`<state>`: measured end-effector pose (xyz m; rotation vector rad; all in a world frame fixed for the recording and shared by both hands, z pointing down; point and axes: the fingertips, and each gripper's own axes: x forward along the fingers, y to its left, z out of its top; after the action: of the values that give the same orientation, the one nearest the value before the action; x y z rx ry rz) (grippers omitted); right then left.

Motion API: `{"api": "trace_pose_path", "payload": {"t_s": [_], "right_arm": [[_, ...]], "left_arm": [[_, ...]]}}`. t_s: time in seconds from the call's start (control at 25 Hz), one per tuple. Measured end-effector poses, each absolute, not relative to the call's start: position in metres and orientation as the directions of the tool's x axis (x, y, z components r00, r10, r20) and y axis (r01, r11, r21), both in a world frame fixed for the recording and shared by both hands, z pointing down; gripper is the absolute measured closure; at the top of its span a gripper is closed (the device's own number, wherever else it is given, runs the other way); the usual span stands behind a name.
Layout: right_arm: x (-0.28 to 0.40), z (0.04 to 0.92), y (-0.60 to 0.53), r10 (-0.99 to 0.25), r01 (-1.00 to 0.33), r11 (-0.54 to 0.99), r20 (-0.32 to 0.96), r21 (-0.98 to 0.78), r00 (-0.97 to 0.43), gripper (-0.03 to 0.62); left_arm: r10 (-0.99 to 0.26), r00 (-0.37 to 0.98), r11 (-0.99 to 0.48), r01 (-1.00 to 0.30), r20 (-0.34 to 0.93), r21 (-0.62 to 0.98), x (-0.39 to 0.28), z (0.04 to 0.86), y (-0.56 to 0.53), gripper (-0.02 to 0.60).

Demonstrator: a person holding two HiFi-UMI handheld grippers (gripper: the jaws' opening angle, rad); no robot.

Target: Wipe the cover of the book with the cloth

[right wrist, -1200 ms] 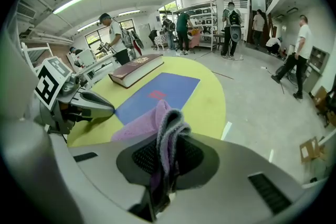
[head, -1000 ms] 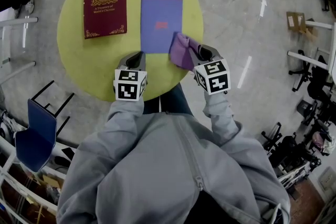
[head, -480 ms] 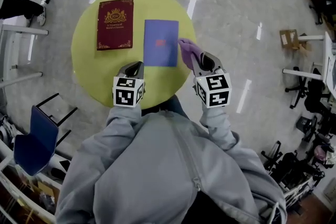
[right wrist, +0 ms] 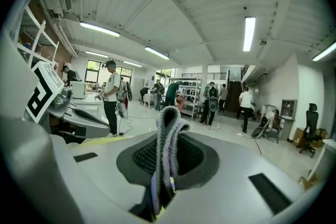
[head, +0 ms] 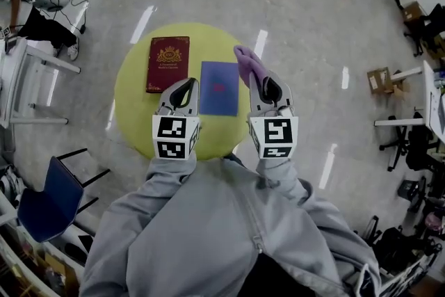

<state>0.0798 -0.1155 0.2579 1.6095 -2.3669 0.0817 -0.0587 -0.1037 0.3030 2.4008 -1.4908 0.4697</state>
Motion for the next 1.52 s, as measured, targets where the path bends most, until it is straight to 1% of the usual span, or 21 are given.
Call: {"api": "trace_pose_path", "payload": {"t_s": [0.36, 0.48, 0.6, 1.0, 1.36, 1.52], "right_arm": [[0.061, 0.178, -0.1, -0.934, -0.923, 0.357, 0.052, 0.141, -0.354, 0.533], [0.06, 0.162, -0.098, -0.934, -0.924, 0.351, -0.013, 0.15, -0.357, 0.533], [0.059, 0.152, -0.098, -0.928, -0.922, 0.353, -0.069, 0.163, -0.367, 0.533], [0.058, 0.156, -0.102, -0.922, -0.912, 0.372, -0.05, 0.172, -0.385, 0.533], [0.053, 0.165, -0.109, -0.921, -0.913, 0.384, -0.012, 0.141, -0.389, 0.533], [0.053, 0.165, -0.112, -0.917, -0.909, 0.388, -0.028, 0.153, -0.397, 0.533]], "left_arm": [[-0.901, 0.398, -0.405, -0.914, 0.173, -0.01, -0.057, 0.199, -0.097, 0.565], [-0.916, 0.384, -0.391, -0.92, 0.118, -0.04, -0.058, 0.18, -0.096, 0.565], [-0.921, 0.38, -0.386, -0.921, 0.091, -0.06, -0.055, 0.172, -0.095, 0.565], [-0.911, 0.402, -0.408, -0.912, 0.096, -0.051, -0.044, 0.176, -0.095, 0.565], [-0.909, 0.405, -0.41, -0.911, 0.102, -0.041, -0.048, 0.182, -0.102, 0.565], [-0.907, 0.408, -0.414, -0.909, 0.104, -0.041, -0.048, 0.184, -0.104, 0.565]]}}
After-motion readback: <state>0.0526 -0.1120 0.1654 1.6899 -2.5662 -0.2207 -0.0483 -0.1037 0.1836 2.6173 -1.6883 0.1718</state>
